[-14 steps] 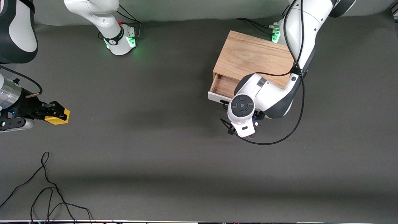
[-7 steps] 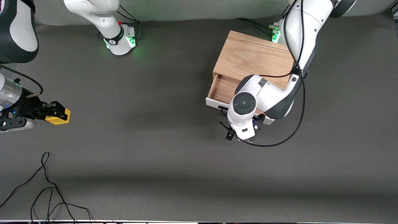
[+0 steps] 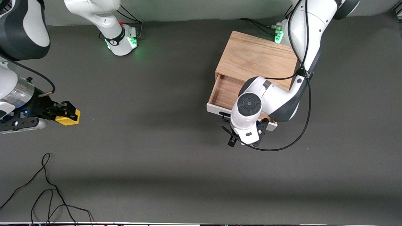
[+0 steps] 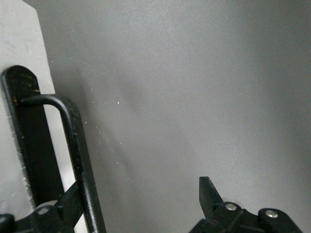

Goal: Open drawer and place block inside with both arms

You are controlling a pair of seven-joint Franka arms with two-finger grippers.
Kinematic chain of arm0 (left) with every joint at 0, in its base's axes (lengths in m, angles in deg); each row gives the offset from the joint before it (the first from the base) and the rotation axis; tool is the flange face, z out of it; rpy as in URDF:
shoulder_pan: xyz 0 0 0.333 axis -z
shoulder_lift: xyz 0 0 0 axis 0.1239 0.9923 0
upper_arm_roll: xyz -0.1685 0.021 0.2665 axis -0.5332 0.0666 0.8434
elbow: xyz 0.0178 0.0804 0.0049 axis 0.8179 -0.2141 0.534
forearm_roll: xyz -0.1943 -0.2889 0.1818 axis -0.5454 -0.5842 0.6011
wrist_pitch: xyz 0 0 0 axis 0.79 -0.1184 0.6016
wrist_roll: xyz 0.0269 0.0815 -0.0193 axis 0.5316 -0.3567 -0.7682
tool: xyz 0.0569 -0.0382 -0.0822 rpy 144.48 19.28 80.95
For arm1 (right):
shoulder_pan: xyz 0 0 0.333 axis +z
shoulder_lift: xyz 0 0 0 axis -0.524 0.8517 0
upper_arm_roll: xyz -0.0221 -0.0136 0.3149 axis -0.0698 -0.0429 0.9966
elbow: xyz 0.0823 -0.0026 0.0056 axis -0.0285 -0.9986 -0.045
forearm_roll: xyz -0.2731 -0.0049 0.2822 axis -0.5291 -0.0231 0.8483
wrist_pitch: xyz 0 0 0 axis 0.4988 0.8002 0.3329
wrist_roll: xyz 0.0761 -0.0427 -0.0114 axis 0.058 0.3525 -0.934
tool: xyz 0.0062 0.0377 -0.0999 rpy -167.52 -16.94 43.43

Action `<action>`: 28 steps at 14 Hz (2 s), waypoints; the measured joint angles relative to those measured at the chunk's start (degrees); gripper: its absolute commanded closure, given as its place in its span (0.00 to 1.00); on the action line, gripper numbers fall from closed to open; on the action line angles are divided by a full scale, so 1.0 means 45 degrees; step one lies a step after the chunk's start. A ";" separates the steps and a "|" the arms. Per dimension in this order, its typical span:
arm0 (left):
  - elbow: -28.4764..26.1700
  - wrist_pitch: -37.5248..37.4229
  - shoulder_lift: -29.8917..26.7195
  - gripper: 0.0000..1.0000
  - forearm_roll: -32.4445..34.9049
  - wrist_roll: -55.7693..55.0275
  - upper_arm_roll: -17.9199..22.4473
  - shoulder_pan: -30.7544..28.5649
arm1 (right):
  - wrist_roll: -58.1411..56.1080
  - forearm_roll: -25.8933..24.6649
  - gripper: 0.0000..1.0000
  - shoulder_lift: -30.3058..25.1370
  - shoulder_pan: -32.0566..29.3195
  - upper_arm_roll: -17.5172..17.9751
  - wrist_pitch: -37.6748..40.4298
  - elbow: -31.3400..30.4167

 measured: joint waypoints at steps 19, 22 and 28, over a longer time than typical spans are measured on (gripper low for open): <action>0.1708 -0.4060 0.0774 0.00 -0.0055 -0.0010 -0.0300 0.0248 | 0.0856 0.0002 1.00 0.0342 0.0620 0.0007 0.0001 0.0399; 0.2642 -0.4786 0.0666 0.00 -0.0056 -0.0010 -0.0297 0.0193 | 0.0856 0.0002 1.00 0.0349 0.0620 0.0007 0.0001 0.0403; 0.4069 -0.6495 -0.0015 0.00 -0.0057 0.0966 -0.0298 -0.0017 | 0.0856 0.0029 1.00 0.0439 0.0832 0.0041 0.0002 0.0419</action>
